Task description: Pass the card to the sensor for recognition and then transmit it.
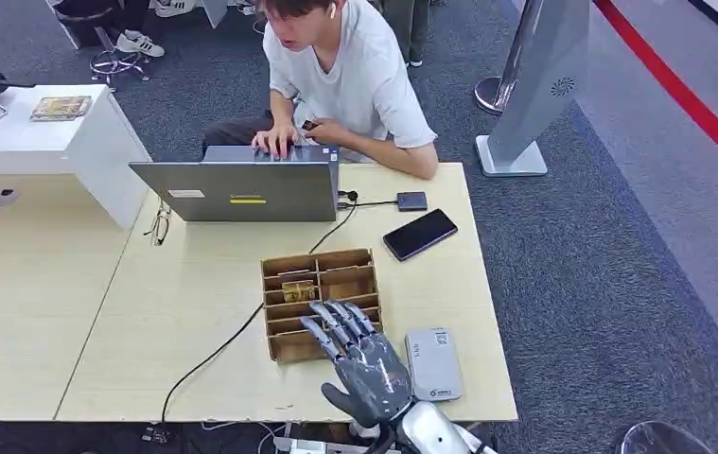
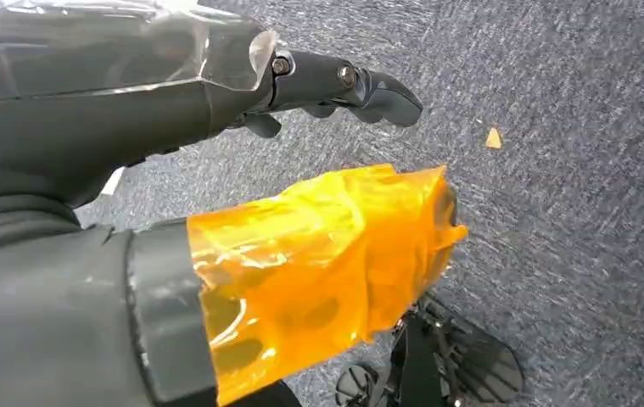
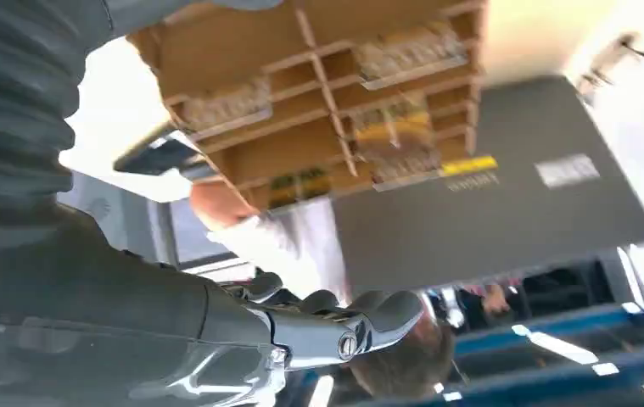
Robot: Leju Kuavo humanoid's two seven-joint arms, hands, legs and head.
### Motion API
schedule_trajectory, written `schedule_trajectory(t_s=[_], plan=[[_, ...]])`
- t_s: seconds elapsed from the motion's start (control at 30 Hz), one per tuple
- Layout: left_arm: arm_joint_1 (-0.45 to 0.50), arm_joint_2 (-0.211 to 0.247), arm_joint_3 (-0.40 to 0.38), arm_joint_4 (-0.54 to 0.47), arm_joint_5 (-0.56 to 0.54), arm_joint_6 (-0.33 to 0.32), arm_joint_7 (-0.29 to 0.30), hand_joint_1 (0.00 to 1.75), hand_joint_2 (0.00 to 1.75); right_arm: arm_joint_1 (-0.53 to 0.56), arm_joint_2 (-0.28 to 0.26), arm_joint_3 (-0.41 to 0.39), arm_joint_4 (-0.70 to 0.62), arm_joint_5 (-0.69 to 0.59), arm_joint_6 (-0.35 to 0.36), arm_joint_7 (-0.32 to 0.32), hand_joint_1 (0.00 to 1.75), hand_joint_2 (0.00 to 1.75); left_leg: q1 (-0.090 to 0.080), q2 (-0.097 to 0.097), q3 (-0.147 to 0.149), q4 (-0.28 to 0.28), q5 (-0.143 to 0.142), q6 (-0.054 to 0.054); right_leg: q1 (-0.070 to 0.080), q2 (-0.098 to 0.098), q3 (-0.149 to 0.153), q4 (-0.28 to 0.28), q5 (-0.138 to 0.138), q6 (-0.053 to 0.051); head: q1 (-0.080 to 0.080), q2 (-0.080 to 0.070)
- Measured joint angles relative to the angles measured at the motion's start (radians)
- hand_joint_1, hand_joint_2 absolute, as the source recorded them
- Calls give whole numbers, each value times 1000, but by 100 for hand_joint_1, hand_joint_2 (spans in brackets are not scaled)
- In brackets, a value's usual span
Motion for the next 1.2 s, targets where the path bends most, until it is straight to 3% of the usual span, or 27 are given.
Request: schedule_trajectory(t_s=[0.27, 0.83, 1.0, 1.2], plan=[[6, -8, 0, -23, -20, -21, 3, 0, 0, 9, 1, -41, 50, 8, 58, 42, 0, 175, 0, 0, 0, 0, 0, 0, 0, 0, 0, 0, 0, 0, 0, 0], [10, -8, 0, -43, -54, -39, 9, 0, 0, -34, 14, -71, 58, -1, 122, 66, 0, 175, 0, 0, 0, 0, 0, 0, 0, 0, 0, 0, 0, 0, 0, 0], [14, -8, -16, -43, -108, -88, -21, 0, 0, -46, 21, -87, 58, 8, 154, 97, 0, 175, 0, 0, 0, 0, 0, 0, 0, 0, 0, 0, 0, 0, 0, 0], [23, -10, -35, -87, -146, -142, 2, 0, 0, -62, 29, -98, 69, 28, 177, 112, 0, 175, 0, 0, 0, 0, 0, 0, 0, 0, 0, 0, 0, 0, 0, 0]])
